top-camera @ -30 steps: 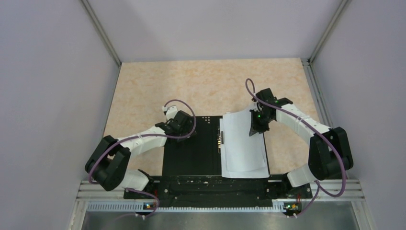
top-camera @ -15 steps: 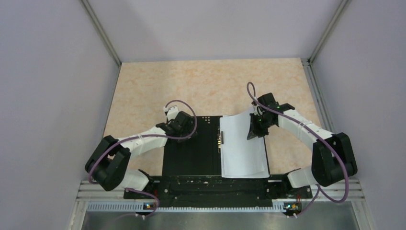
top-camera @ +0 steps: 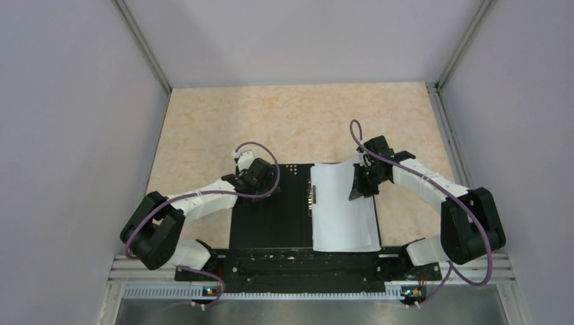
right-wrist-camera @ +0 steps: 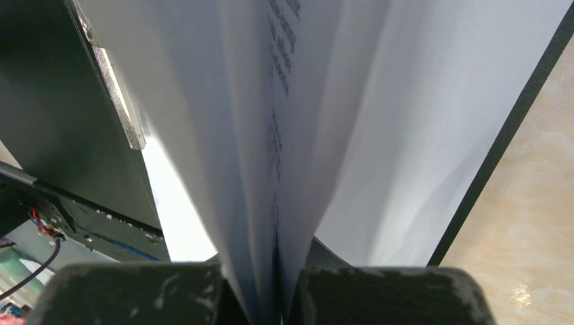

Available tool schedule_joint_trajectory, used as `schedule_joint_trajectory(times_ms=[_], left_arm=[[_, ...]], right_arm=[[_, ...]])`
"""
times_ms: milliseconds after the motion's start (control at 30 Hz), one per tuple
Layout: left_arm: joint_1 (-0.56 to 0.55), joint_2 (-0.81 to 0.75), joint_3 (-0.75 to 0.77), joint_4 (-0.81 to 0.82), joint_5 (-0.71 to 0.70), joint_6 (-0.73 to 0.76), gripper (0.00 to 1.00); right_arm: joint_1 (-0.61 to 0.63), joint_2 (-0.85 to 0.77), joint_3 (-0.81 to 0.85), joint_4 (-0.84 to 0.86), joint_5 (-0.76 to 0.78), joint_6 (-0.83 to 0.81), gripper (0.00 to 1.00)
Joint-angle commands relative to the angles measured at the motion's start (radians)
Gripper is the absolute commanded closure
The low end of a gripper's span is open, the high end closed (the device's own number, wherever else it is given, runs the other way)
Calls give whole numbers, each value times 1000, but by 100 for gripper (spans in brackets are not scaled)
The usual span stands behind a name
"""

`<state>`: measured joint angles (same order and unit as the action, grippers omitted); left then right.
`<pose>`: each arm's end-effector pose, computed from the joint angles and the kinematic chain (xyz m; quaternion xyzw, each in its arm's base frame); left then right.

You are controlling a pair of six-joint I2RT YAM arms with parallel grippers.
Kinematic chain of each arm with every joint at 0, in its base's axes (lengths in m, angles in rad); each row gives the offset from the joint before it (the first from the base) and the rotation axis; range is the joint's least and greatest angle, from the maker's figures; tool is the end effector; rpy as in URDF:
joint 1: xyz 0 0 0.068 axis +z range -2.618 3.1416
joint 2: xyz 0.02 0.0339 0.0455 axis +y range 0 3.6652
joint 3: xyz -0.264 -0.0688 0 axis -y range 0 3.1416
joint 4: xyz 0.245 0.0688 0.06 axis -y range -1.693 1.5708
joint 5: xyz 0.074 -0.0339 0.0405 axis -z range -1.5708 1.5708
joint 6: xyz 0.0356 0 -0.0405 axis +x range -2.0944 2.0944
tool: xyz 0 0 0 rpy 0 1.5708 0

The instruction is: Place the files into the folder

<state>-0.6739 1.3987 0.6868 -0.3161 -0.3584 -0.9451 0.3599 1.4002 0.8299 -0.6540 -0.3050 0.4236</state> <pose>0.2070 -0.1493 0.1671 -0.1755 0.9328 -0.0725 0.3063 0.2307 0.0982 0.1904 0.0048 0.9739 0.2034 0.1003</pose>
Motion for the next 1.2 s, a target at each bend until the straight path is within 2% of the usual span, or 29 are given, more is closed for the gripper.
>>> schedule_joint_trajectory(times_ms=[0, 167, 267, 367, 533, 800, 967, 1167], left_arm=[[-9, -2, 39, 5, -20, -15, 2], [-9, -8, 51, -4, -29, -1, 2], [-9, -10, 65, -14, -29, 12, 2], [-9, -21, 75, -17, -17, 34, 2], [-10, -65, 87, -12, 37, 84, 2], [-65, -115, 64, 14, 130, 107, 2], [-130, -89, 64, 56, 180, 97, 2], [-140, -8, 84, 103, 219, 97, 2]], right_arm=[[8, -42, 27, 2, 40, 10, 97], [8, -66, 64, -52, 109, -1, 54], [8, -75, 86, -89, 169, -6, 37], [8, -76, 100, -116, 233, -4, 28], [-11, -83, 99, -117, 346, 8, 19], [-47, -58, 77, -14, 346, 20, 18], [-46, -39, 32, 70, 341, 21, 18], [-102, -41, -26, 197, 323, 20, 12]])
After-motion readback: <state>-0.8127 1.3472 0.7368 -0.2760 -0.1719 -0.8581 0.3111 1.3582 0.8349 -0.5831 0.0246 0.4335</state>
